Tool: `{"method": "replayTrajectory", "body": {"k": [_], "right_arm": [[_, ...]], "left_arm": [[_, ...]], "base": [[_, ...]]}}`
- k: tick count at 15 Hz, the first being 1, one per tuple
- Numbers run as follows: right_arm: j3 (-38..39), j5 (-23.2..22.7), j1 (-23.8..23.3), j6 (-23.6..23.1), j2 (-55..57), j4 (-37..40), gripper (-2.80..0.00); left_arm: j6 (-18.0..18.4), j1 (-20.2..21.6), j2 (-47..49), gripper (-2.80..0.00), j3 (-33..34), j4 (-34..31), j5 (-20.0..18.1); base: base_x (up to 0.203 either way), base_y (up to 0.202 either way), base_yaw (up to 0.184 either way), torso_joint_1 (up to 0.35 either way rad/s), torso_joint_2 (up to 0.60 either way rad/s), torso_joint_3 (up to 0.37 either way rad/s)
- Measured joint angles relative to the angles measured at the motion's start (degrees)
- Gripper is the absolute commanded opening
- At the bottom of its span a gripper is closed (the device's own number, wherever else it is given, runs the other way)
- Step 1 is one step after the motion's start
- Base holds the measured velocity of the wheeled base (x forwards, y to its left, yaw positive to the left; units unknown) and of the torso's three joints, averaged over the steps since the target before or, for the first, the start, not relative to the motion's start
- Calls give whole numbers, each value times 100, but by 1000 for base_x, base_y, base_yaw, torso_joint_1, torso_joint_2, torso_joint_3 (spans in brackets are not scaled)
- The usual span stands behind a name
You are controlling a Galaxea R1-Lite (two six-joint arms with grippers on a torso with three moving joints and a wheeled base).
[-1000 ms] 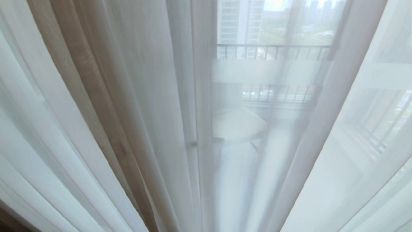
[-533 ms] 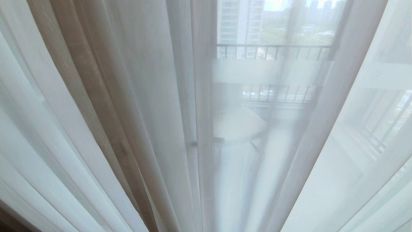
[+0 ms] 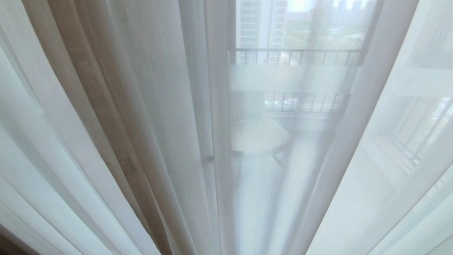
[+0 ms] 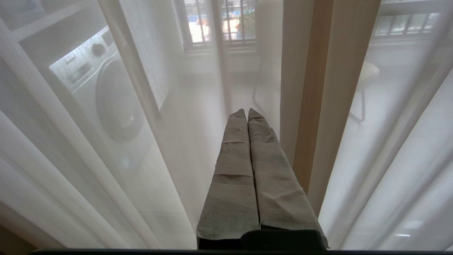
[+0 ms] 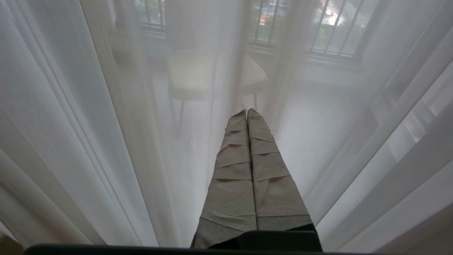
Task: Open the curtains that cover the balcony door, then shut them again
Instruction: Close the outer curtains on both sides
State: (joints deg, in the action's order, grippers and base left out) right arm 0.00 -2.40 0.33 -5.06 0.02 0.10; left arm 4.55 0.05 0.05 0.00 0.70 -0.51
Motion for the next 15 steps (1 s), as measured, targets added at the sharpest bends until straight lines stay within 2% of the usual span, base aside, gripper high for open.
{"method": "replayTrajectory", "body": {"k": [7,15], "right_arm": [[0,-3,0,0,0,-3,-280],[0,-3,0,0,0,0,-280]], "left_arm": [[-318,-5,0,-280,0,-21,27],[-391,-5,0,-280,0,-40,30]], "base": [[0,184,0,4,1,0],[0,193,-1,2,4,3]]}}
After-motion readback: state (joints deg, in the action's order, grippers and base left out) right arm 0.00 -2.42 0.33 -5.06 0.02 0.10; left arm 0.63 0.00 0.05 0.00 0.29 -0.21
